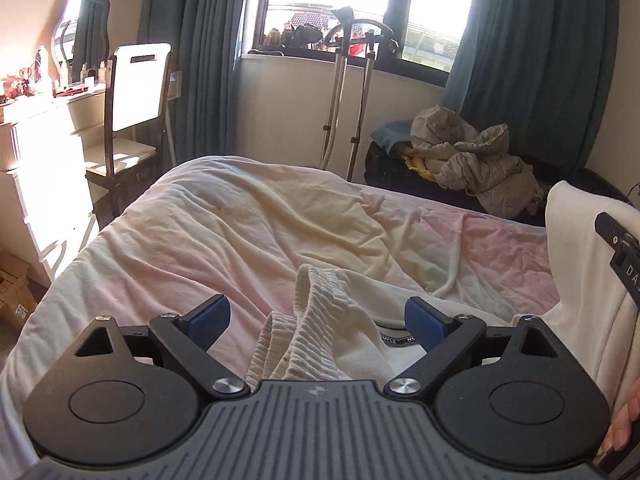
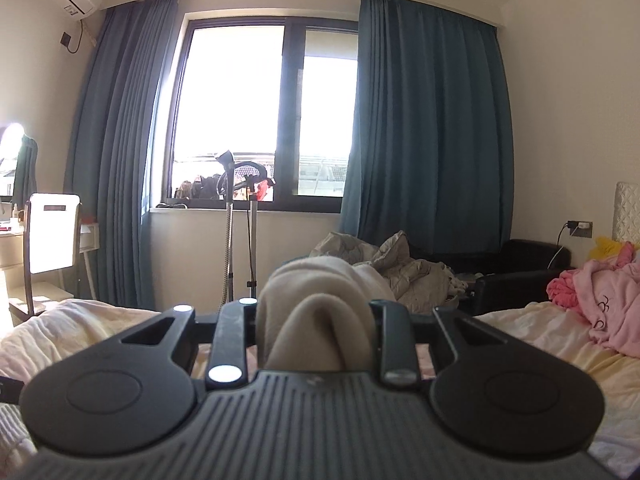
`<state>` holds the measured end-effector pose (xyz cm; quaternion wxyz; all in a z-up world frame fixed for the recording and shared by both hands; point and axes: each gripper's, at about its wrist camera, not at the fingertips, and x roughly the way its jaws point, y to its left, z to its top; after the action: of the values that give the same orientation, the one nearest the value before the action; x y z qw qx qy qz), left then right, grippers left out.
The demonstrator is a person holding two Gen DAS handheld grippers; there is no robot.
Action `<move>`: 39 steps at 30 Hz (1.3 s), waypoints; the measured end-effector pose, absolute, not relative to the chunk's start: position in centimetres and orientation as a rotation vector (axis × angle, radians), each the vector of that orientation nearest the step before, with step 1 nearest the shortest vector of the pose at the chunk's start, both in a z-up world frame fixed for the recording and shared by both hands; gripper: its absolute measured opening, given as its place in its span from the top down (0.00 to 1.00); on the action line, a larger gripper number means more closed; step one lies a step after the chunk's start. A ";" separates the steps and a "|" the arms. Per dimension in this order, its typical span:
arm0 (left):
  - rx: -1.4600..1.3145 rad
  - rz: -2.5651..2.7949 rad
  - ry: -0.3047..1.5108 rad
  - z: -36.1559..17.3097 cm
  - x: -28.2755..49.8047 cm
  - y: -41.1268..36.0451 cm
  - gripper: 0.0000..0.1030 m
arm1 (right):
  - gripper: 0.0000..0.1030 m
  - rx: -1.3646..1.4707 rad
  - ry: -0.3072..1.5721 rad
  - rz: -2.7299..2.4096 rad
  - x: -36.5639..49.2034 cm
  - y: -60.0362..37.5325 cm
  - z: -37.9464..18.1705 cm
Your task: Fold clothes
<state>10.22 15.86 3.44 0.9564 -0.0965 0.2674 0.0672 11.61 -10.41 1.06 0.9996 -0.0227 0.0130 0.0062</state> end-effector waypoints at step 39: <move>-0.390 0.093 0.576 -2.1 9.9 19.1 0.07 | 0.44 -0.080 0.306 0.395 5.0 -11.5 -3.0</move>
<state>9.95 19.11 -2.12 0.9391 -0.1910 0.2820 0.0454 5.04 -11.48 -3.03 0.9681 -0.0396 0.1515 0.1956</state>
